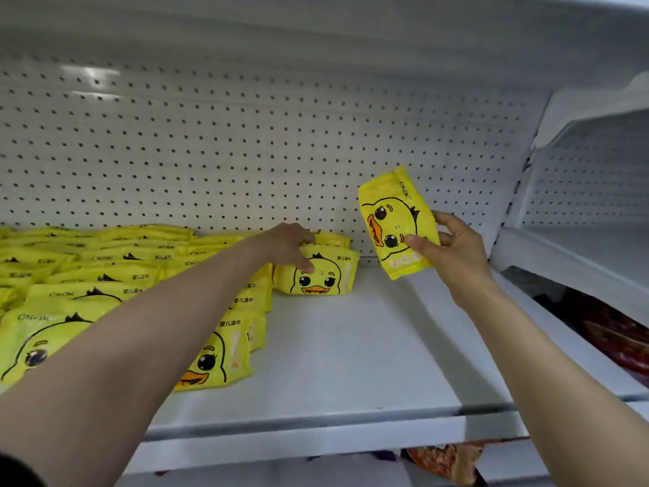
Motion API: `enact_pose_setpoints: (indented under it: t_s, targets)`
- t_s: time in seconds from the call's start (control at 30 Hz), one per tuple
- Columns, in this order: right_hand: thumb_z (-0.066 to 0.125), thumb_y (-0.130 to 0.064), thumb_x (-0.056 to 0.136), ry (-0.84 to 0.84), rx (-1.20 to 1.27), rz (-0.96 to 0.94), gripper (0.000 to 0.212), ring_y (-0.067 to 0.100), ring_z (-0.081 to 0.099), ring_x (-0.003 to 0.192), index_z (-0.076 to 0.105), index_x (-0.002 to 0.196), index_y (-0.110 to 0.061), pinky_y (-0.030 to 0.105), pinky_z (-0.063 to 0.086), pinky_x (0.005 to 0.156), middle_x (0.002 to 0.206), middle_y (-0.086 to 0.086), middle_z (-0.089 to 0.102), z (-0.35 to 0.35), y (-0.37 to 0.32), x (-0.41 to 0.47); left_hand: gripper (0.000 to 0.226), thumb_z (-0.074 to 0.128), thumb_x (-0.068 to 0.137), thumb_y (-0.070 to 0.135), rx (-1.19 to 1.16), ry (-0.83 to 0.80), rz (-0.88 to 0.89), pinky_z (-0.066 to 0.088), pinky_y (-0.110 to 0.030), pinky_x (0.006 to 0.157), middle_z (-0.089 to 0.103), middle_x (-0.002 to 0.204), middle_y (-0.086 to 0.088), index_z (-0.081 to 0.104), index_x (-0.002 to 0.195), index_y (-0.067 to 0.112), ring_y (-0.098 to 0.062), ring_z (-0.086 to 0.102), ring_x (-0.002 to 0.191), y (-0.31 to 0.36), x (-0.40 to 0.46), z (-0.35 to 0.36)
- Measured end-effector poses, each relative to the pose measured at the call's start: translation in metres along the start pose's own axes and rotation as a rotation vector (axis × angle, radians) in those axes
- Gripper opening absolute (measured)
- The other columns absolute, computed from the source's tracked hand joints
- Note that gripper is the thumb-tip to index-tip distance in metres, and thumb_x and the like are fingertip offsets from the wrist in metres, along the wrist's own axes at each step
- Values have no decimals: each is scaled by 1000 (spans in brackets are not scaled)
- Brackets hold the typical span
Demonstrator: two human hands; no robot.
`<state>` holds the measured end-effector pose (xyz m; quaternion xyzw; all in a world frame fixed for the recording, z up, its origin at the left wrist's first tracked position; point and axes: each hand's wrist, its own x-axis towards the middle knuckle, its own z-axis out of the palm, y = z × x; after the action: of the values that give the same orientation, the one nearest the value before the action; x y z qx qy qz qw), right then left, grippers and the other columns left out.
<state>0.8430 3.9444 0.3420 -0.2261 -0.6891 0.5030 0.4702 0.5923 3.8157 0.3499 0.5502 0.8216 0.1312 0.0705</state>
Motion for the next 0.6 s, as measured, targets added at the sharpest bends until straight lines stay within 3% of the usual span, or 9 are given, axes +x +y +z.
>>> enact_pose_setpoints:
  t_s: [0.1,0.3,0.5,0.6]
  targets:
    - [80,-5,77,-22,6,3,51,11,73,84,61,123,-16,24,57,68,90,-8,76,-5,6,4,51,78,78,34,28,43,-15,36,-26,78,52,103,1,60,121,15,-24,54,111,-3,5,4]
    - [79,-4,77,-59,37,20,49,16,74,84,61,121,-16,28,58,70,95,-1,76,-11,16,7,56,76,79,33,54,80,-64,37,-26,85,55,125,-4,56,128,17,-23,50,115,-6,9,8]
    - [79,-3,77,-108,18,15,50,16,74,83,61,122,-15,25,57,66,95,1,76,-13,22,10,51,79,75,31,-32,203,-105,48,-35,90,59,116,0,56,120,26,-19,55,108,-8,3,20]
    - [79,-1,77,-168,-47,15,47,12,73,80,64,119,-17,22,55,64,96,0,75,-9,21,16,46,72,82,38,-34,245,-102,46,-37,95,57,126,0,55,124,28,-19,52,116,-12,-9,14]
